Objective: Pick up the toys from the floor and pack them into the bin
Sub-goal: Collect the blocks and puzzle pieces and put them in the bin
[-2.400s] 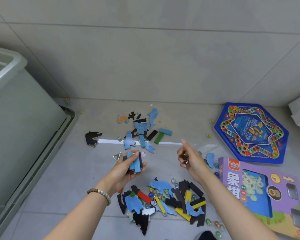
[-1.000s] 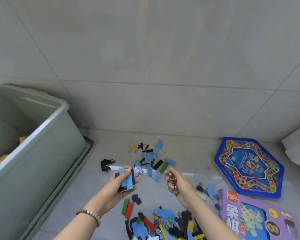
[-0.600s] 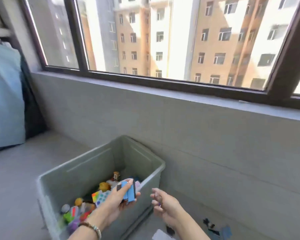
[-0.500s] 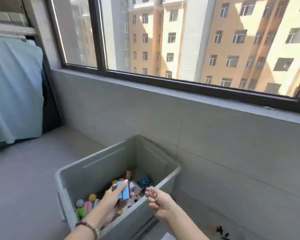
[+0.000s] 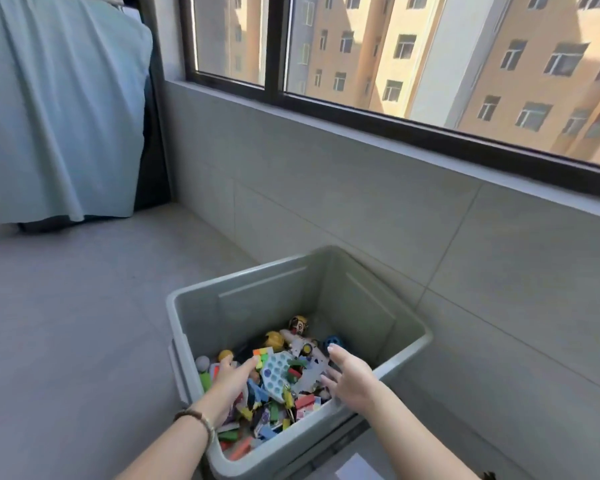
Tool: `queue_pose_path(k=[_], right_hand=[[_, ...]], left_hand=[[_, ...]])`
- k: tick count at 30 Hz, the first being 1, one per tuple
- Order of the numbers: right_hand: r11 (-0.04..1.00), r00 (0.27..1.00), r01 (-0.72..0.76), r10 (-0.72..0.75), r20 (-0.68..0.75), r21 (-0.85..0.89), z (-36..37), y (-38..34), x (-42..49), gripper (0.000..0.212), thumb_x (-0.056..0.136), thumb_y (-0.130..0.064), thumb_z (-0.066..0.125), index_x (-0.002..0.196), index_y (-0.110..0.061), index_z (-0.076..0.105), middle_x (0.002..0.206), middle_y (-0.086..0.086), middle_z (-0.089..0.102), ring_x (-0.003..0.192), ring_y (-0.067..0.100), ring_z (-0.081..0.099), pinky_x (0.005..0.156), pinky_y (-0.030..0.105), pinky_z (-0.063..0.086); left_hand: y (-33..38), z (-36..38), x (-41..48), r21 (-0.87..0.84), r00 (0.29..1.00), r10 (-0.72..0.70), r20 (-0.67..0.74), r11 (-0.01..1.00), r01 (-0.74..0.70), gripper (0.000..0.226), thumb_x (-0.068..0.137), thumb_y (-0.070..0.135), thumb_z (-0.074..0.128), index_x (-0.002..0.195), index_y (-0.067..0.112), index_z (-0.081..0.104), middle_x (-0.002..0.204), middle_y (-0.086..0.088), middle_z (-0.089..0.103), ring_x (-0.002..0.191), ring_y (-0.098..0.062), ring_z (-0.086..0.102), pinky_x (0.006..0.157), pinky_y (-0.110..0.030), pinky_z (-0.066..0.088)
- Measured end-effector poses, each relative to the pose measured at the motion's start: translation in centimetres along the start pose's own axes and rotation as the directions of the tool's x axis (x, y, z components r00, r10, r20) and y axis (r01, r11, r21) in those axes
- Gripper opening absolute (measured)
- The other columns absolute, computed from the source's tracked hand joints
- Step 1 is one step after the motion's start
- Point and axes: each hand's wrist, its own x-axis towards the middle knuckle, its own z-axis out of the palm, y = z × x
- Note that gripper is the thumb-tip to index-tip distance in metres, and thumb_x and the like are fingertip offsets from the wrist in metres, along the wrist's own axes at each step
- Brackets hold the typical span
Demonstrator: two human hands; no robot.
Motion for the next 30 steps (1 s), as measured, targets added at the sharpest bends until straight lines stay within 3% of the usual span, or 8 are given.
queue_pose_path(k=[6,9,11,13,15,21,25,30], right_hand=[[0.877,0.986,0.137,-0.164,-0.02,-0.46,-6.2,-2.8,-7.7,0.045,0.093,-0.026,0.054,0.137,-0.019,0.045,0.14,0.0,0.043,0.116,0.011,0.039,0.102,0.031,0.038],[0.7,0.962,0.153,-0.268,-0.058,-0.697,-11.5,-4.0,-14.6,0.049,0.094,-0.03,0.052,0.14,-0.016,0.04,0.144,-0.001,0.04,0.127,0.014,0.041,0.103,0.026,0.034],[0.627,0.939,0.126,-0.325,-0.111,-0.769,-15.7,-3.9,-19.0,0.053,0.094,-0.032,0.053,0.142,-0.016,0.037,0.148,0.001,0.036,0.135,0.016,0.036,0.106,0.024,0.03],[0.595,0.921,0.047,-0.338,-0.197,-0.803,-20.1,-2.7,-23.8,0.054,0.093,-0.034,0.054,0.141,-0.017,0.037,0.149,0.002,0.034,0.137,0.018,0.034,0.109,0.028,0.029],[0.582,0.897,-0.025,-0.346,-0.275,-0.813,-24.2,-0.9,-28.4,0.055,0.092,-0.034,0.055,0.142,-0.017,0.037,0.149,0.002,0.035,0.137,0.02,0.034,0.11,0.03,0.03],[0.655,0.823,-0.171,-0.315,-0.472,-0.736,-35.3,7.8,-38.5,0.056,0.09,-0.031,0.06,0.139,-0.013,0.04,0.148,0.007,0.037,0.134,0.022,0.038,0.107,0.028,0.029],[0.728,0.816,-0.242,-0.206,-0.541,-0.642,-41.2,13.8,-40.8,0.06,0.088,-0.033,0.062,0.14,-0.015,0.038,0.151,0.006,0.032,0.138,0.022,0.032,0.111,0.035,0.028],[0.815,0.836,-0.269,-0.067,-0.545,-0.514,-45.1,20.4,-38.1,0.064,0.084,-0.032,0.067,0.138,-0.012,0.04,0.147,0.006,0.038,0.133,0.021,0.038,0.107,0.033,0.032]], left_hand=[[2.6,3.8,-6.2,0.151,0.99,0.114,0.082,0.981,-0.125,0.063,0.094,0.03,0.053,0.146,0.008,0.025,0.15,-0.011,0.032,0.135,-0.026,0.037,0.108,-0.034,0.031],[3.3,7.0,-11.1,0.2,0.969,0.168,0.182,0.958,-0.204,0.058,0.095,0.029,0.053,0.144,0.009,0.029,0.149,-0.01,0.034,0.133,-0.024,0.038,0.105,-0.033,0.033],[3.0,9.5,-14.4,0.249,0.942,0.206,0.263,0.929,-0.273,0.054,0.094,0.025,0.054,0.141,0.007,0.034,0.143,-0.011,0.04,0.122,-0.023,0.045,0.096,-0.03,0.037],[2.0,11.9,-18.1,0.315,0.915,0.214,0.341,0.892,-0.325,0.053,0.094,0.027,0.054,0.14,0.007,0.037,0.135,-0.008,0.046,0.115,-0.021,0.048,0.092,-0.029,0.039],[0.3,14.2,-21.3,0.368,0.89,0.208,0.406,0.854,-0.367,0.055,0.094,0.032,0.054,0.14,0.009,0.037,0.142,-0.007,0.043,0.129,-0.021,0.043,0.102,-0.031,0.035],[-6.5,20.8,-28.0,0.488,0.824,0.121,0.554,0.754,-0.439,0.057,0.093,0.032,0.056,0.139,0.005,0.037,0.145,-0.01,0.041,0.129,-0.023,0.044,0.099,-0.026,0.032],[-10.7,24.8,-29.2,0.581,0.767,-0.005,0.642,0.657,-0.481,0.063,0.092,0.039,0.055,0.142,0.006,0.033,0.146,-0.011,0.039,0.132,-0.025,0.04,0.108,-0.035,0.034],[-15.5,29.2,-27.9,0.706,0.721,-0.182,0.668,0.46,-0.538,0.063,0.094,0.04,0.05,0.143,0.004,0.031,0.147,-0.013,0.038,0.132,-0.026,0.04,0.108,-0.036,0.035]])
